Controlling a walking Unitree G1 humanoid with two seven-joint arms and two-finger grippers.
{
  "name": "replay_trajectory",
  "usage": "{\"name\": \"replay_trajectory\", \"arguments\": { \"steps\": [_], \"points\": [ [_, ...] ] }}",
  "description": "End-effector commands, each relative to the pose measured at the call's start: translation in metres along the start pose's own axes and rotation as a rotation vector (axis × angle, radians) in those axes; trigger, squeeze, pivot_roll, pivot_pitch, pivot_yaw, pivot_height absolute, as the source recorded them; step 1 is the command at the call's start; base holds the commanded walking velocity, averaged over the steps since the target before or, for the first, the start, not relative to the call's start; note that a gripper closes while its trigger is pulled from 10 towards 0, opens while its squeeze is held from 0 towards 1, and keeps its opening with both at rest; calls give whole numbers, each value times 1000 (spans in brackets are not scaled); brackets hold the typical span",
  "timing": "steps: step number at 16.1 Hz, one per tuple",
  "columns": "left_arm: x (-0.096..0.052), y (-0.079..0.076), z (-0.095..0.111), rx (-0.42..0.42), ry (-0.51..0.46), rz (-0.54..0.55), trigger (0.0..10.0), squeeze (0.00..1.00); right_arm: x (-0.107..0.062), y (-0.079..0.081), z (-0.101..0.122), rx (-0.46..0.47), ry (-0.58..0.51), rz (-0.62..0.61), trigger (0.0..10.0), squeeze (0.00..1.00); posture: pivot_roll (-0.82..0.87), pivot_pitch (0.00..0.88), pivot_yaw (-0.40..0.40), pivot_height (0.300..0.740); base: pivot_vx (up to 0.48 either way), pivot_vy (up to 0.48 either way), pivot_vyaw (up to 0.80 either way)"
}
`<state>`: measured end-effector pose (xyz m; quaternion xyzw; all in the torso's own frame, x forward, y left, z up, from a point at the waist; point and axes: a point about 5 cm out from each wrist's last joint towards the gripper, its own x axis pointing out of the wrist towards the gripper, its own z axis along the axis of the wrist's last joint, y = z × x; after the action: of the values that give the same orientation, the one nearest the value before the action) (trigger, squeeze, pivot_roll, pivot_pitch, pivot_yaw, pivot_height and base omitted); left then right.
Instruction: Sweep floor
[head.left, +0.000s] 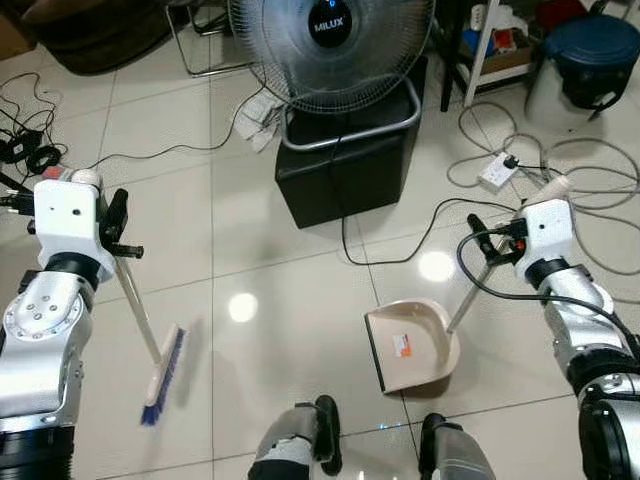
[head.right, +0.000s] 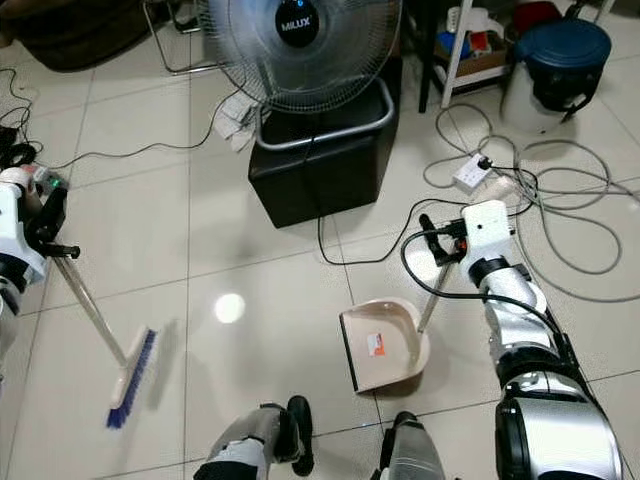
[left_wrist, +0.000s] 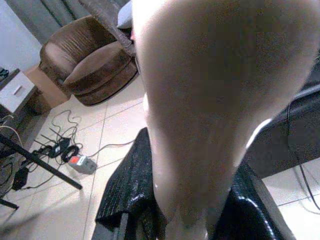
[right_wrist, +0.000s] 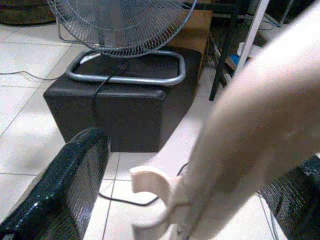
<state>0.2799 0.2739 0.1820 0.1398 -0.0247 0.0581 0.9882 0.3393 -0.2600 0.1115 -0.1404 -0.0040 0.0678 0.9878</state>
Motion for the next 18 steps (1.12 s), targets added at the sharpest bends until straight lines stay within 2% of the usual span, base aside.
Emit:
{"name": "replay_trajectory", "arguments": {
  "steps": [1, 5, 7, 12, 13, 14, 15, 18],
  "points": [
    [-4, 11, 6, 34, -11, 24, 10000, 0, 1, 1, -1, 6, 7, 4, 10000, 0, 245, 285, 225, 740, 0, 0, 0],
    [-6, 5, 4, 28, -3, 11, 10000, 0, 3, 5, 4, -32, -25, 16, 10000, 0, 245, 284, 221, 740, 0, 0, 0],
    [-5, 6, 5, 30, -4, 12, 10000, 0, 3, 3, 7, -54, -48, -1, 8824, 0, 246, 283, 223, 740, 0, 0, 0],
    [-6, 6, 5, 30, -2, 9, 10000, 0, 3, 2, 8, -67, -63, -12, 8863, 0, 245, 285, 225, 740, 0, 0, 0],
    [-6, 6, 5, 30, -2, 9, 10000, 0, 2, 2, 8, -63, -65, -15, 5961, 0, 246, 286, 224, 740, 0, 0, 0],
    [-6, 6, 5, 30, -1, 9, 10000, 0, 2, 2, 8, -60, -70, -18, 4353, 0, 246, 286, 224, 740, 0, 0, 0],
    [-6, 6, 4, 30, -1, 9, 10000, 0, 2, 2, 9, -58, -74, -18, 0, 0, 246, 285, 224, 740, 0, 0, 0],
    [-6, 5, 5, 29, -1, 7, 10000, 0, 3, 2, 9, -52, -80, -11, 0, 0, 246, 284, 223, 740, 0, 0, 0]
  ]
}}
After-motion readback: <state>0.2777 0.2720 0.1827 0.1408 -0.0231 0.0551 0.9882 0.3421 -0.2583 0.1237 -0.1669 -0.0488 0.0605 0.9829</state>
